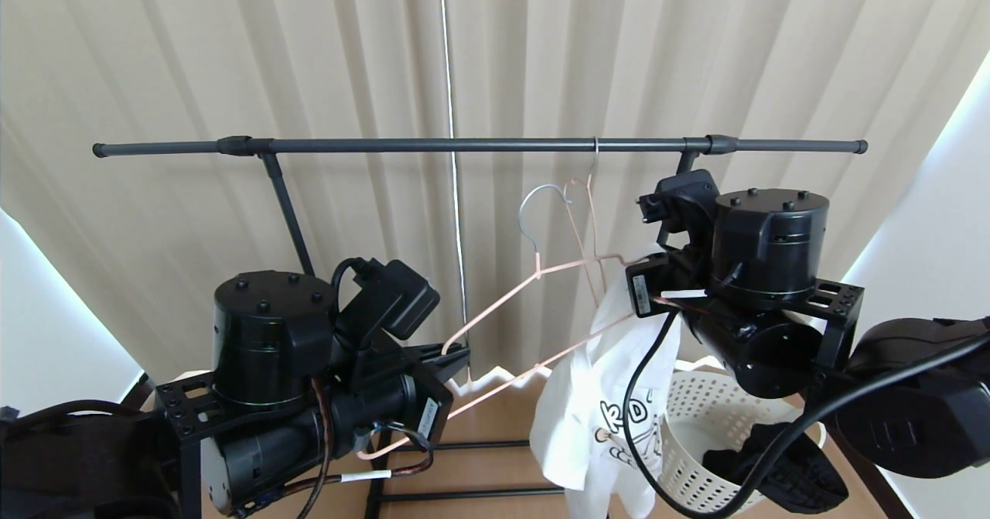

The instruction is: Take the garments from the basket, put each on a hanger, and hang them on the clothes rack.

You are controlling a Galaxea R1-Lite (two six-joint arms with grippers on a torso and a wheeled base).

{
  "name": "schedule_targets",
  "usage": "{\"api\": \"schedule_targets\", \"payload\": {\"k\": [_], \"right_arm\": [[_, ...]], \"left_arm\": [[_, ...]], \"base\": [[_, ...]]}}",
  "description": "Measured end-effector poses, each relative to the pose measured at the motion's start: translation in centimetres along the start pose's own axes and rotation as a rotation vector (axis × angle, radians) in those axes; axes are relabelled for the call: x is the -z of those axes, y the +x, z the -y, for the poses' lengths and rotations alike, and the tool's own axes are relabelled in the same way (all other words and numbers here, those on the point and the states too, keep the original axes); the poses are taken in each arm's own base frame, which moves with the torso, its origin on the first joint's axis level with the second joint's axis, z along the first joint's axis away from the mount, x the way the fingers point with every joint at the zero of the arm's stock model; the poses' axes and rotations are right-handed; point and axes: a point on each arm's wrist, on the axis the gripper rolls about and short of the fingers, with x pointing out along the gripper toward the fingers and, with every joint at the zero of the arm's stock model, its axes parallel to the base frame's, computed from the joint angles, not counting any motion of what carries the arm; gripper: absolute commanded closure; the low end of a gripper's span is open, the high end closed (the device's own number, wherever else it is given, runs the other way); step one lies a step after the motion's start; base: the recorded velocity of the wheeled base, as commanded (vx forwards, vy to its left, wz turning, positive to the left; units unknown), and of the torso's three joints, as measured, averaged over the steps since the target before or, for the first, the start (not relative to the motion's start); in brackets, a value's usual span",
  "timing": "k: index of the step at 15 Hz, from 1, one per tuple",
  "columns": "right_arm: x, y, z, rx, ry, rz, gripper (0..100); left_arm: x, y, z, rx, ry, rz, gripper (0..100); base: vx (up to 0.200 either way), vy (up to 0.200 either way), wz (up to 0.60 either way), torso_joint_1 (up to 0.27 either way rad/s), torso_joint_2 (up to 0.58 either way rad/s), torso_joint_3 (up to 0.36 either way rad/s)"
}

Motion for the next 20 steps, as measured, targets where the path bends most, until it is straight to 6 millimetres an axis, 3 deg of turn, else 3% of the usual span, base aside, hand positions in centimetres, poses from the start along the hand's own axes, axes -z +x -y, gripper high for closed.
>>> {"api": "schedule_targets", "payload": {"k": [14,20], "right_arm": [[-3.2,-6.0,-3.3,-0.198,0.132,0.154,100],[-4.4,-7.6,-4.4,-0.260,0.225,0.237,100]], "left_arm": [[-0.4,0.0,0.6,0.017,0.008,0.040,100],[-0.3,-0.1,1.0,-0.004,0.012,0.048,100]], "base": [[0.000,0.000,0.00,0.000,0.00,0.000],[0.000,0.000,0.00,0.000,0.00,0.000]]}}
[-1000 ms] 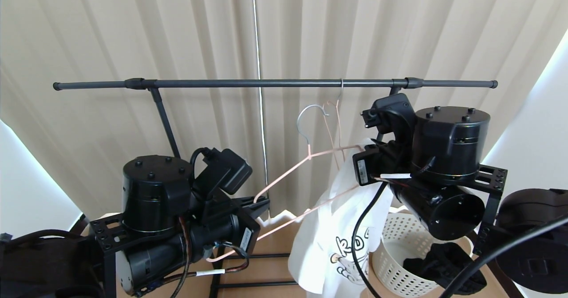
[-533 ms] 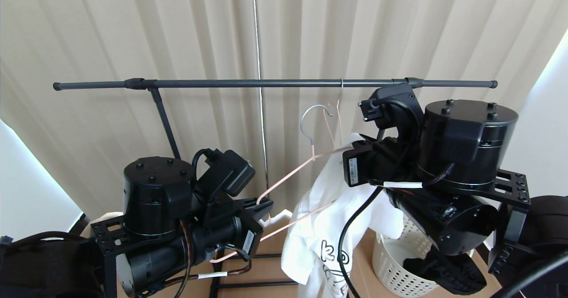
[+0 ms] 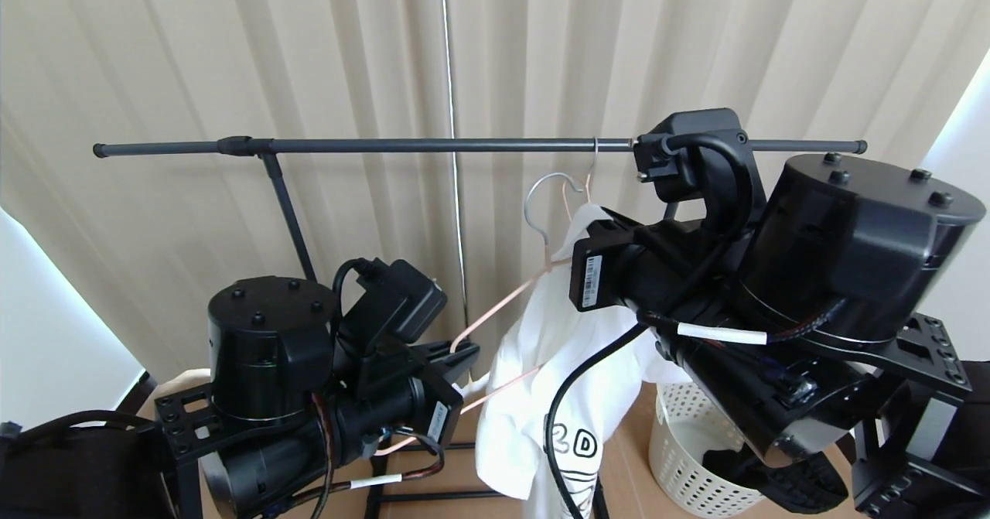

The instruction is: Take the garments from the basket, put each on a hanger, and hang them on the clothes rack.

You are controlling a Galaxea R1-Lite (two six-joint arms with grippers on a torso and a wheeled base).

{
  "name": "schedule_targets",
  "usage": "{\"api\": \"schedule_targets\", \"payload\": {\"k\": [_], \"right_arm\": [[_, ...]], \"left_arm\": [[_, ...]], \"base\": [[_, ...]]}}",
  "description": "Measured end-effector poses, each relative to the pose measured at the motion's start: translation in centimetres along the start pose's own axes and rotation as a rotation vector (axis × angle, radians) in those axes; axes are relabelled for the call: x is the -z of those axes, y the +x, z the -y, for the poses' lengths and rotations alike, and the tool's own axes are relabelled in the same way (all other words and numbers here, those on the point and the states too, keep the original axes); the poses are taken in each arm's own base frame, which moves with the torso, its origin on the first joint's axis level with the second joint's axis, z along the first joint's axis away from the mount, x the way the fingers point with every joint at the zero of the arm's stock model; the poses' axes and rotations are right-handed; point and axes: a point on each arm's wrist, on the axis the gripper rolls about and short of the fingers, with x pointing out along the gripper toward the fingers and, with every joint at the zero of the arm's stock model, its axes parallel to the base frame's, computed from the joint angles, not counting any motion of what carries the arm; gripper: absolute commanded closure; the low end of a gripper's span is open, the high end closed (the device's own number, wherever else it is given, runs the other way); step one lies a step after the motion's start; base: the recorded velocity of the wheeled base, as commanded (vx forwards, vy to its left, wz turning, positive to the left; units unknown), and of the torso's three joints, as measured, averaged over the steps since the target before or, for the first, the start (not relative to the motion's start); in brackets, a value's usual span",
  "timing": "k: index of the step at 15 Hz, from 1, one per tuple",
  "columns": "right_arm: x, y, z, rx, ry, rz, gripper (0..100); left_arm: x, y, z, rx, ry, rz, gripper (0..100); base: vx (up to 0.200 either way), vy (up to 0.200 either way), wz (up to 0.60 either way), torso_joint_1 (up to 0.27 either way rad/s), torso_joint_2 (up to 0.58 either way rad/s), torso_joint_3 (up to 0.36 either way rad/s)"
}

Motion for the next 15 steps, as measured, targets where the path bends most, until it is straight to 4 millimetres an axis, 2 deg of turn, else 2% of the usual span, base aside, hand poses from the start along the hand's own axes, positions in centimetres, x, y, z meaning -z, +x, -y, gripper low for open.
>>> {"api": "schedule_targets", "payload": {"k": [7,8,11,15], "right_arm": [[-0.4,-0.7,-0.8,-0.035,0.040,0.023,100],[-0.4,-0.7,-0.8,-0.035,0.040,0.022,0],[-0.4,-0.7,-0.7,-0.030,0.039,0.021,0],[-0.6,-0.1,0.4,0.023,0.040,0.029,0]], "left_arm": [[-0.2,-0.1,0.0,-0.005,-0.013,0.043,100],[-0.2,-0.2,0.0,-0.007,-0.014,0.055,100],[-0.2,-0.4,-0.1,-0.008,-0.013,0.067,100],[-0.6,-0.9,-0.1,-0.008,-0.008,0.085,100]], "base": [[0.000,0.000,0.00,0.000,0.00,0.000],[0.000,0.000,0.00,0.000,0.00,0.000],[0.000,0.000,0.00,0.000,0.00,0.000],[0.000,0.000,0.00,0.000,0.00,0.000]]}}
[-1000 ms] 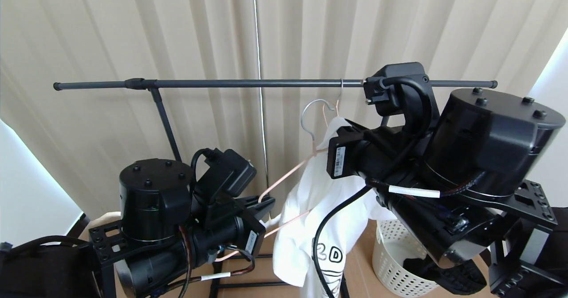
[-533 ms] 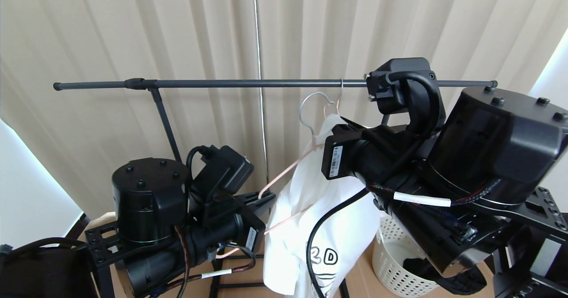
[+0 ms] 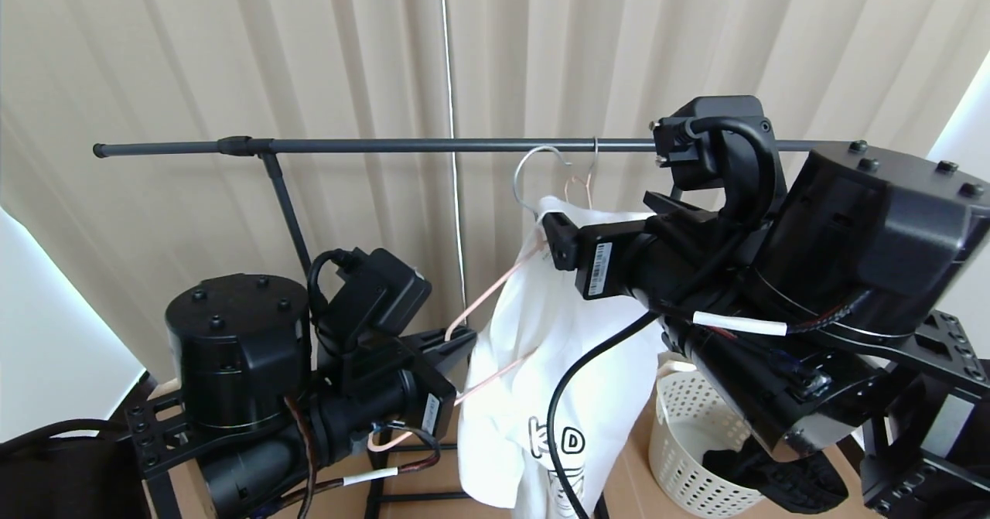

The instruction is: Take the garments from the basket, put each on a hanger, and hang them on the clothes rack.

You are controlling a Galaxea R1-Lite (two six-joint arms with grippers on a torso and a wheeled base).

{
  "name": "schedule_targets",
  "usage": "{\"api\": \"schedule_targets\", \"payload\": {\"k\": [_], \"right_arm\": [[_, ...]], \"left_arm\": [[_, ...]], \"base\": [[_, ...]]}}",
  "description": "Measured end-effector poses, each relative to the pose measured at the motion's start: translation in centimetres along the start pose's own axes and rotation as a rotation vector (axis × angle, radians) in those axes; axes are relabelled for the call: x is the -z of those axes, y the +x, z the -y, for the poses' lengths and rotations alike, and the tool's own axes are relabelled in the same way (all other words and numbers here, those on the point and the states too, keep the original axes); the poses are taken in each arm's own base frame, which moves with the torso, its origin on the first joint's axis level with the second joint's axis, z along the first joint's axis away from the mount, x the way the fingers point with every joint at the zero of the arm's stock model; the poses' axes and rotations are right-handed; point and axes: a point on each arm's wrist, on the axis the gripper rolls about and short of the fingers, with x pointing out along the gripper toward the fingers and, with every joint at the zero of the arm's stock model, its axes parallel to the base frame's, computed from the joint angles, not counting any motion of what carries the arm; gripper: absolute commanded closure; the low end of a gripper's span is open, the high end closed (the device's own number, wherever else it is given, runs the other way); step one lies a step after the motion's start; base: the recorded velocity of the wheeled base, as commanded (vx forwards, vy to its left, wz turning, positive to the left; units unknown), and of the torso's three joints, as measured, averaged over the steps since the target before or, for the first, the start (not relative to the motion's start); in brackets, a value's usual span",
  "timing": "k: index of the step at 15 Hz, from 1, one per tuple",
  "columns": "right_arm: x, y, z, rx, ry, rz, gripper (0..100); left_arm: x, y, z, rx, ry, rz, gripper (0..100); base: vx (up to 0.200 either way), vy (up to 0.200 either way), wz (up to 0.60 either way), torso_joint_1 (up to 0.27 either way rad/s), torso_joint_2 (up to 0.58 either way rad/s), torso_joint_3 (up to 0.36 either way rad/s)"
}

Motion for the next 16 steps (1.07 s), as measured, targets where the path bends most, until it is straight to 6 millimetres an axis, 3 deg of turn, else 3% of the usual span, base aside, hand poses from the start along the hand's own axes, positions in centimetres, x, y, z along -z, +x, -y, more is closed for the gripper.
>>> {"api": "schedule_targets", "payload": {"k": [7,16], "right_arm": [[-0.7,0.0,0.8,0.020,0.010,0.017,0],[-0.1,-0.2,0.4,0.007,-0.004,0.000,0]], "left_arm": [[-0.5,-0.8,-0.2,-0.005,0.001,0.024,100],[-0.8,-1.0,-1.2,-0.040,-0.017,0.039,100]], "base": [[0.000,0.000,0.00,0.000,0.00,0.000],[0.000,0.000,0.00,0.000,0.00,0.000]]}}
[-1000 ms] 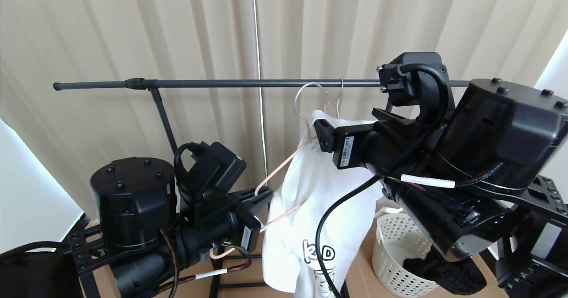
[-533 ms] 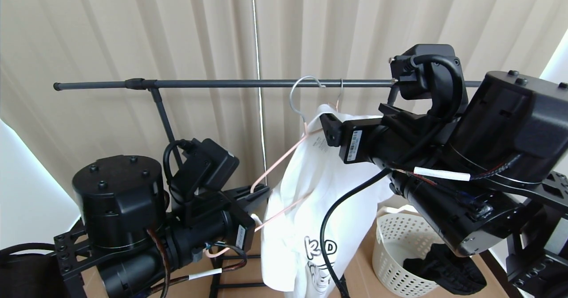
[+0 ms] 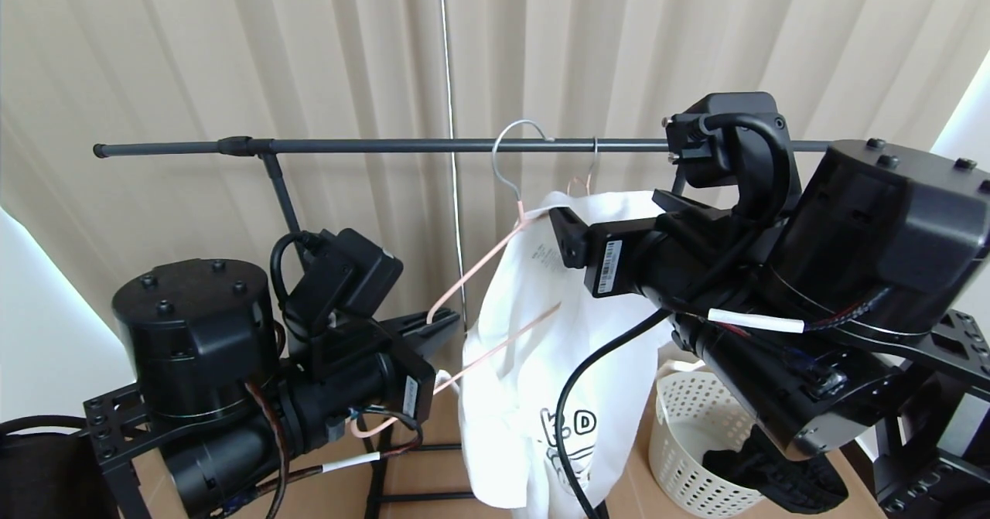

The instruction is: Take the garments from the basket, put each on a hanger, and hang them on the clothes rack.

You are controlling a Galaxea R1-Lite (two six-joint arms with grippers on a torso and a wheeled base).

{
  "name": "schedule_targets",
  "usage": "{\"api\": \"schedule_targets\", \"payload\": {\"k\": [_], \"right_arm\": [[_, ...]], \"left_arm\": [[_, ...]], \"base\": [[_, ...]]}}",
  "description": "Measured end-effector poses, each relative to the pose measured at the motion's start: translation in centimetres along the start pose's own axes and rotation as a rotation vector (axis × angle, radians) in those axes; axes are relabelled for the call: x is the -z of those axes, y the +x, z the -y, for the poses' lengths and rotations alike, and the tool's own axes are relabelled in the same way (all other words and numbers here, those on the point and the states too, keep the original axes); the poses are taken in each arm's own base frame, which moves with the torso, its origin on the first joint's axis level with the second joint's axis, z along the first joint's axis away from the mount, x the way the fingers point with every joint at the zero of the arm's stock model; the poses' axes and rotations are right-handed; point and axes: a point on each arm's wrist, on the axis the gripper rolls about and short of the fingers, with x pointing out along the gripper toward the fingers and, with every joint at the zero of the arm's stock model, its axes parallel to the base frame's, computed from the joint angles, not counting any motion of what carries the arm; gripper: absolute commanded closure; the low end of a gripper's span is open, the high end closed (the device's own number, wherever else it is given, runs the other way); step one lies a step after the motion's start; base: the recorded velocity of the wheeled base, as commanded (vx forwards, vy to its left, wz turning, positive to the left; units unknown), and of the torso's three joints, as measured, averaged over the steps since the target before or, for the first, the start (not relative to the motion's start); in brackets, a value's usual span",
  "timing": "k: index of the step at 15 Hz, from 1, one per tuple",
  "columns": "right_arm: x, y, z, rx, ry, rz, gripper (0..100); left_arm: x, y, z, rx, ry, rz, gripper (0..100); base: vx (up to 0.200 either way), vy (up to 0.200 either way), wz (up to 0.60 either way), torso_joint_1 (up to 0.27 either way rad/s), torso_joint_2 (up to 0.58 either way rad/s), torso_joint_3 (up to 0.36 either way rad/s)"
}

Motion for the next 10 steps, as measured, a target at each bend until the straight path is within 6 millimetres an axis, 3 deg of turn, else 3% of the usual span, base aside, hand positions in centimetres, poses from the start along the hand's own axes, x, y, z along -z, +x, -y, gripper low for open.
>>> {"api": "schedule_targets", "payload": {"k": [6,10], "right_arm": [[0.5,-0.4,0.3,-0.009,-0.021,-0.015,0],[0.7,-1.2,0.8,-0.058,-0.046,-0.031,0]], "left_arm": [[-0.1,-0.2,-1.3,-0.051,-0.010,0.054,100],[1.0,-0.7,-1.6,-0.065,-0.017,0.071,100]], "base": [[0.000,0.000,0.00,0.000,0.00,0.000],[0.000,0.000,0.00,0.000,0.00,0.000]]}}
